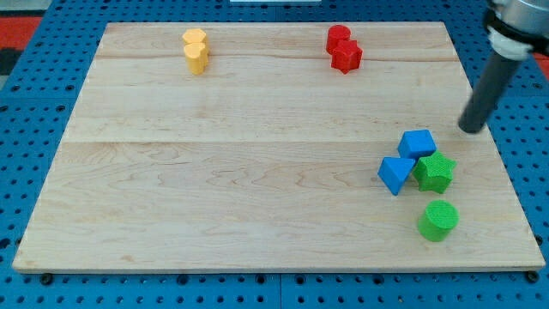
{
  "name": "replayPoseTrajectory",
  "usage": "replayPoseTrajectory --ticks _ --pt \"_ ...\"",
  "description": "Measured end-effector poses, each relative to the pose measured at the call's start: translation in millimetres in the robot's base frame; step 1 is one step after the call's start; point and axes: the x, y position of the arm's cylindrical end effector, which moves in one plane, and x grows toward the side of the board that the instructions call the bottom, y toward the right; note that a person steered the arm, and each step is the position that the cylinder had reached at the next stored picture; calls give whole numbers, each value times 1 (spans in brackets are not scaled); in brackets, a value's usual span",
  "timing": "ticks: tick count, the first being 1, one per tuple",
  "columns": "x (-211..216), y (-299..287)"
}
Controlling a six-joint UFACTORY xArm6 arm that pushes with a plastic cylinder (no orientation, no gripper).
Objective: Move the green circle towards right and up
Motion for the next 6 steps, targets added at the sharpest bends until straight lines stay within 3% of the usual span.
replayPoseTrajectory --ticks 2,6 --pt "115 0" --pt "121 -185"
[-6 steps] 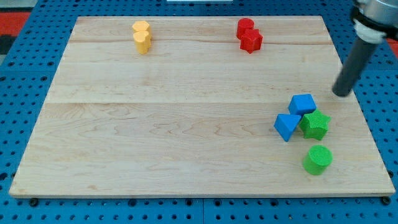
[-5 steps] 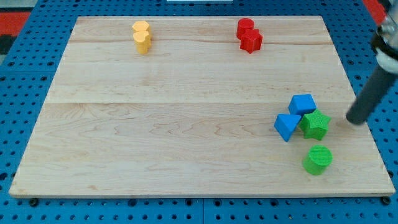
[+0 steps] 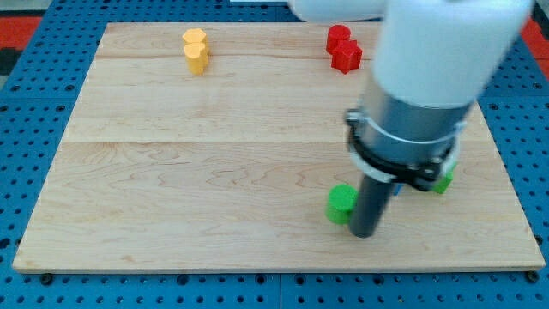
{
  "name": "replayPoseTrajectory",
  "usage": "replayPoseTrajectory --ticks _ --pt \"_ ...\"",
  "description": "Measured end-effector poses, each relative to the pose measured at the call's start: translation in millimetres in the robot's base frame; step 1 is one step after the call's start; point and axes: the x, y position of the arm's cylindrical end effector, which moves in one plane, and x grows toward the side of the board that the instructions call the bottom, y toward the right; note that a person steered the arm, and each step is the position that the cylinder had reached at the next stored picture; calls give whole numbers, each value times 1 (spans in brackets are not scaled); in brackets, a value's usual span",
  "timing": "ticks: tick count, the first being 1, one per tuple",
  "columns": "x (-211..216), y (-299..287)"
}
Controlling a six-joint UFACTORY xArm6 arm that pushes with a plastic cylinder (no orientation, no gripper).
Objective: Move the green circle towards right and up
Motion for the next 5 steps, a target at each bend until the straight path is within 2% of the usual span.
replayPoseTrajectory --ticks 3,5 --pt "-91 -20" --pt "-114 -88"
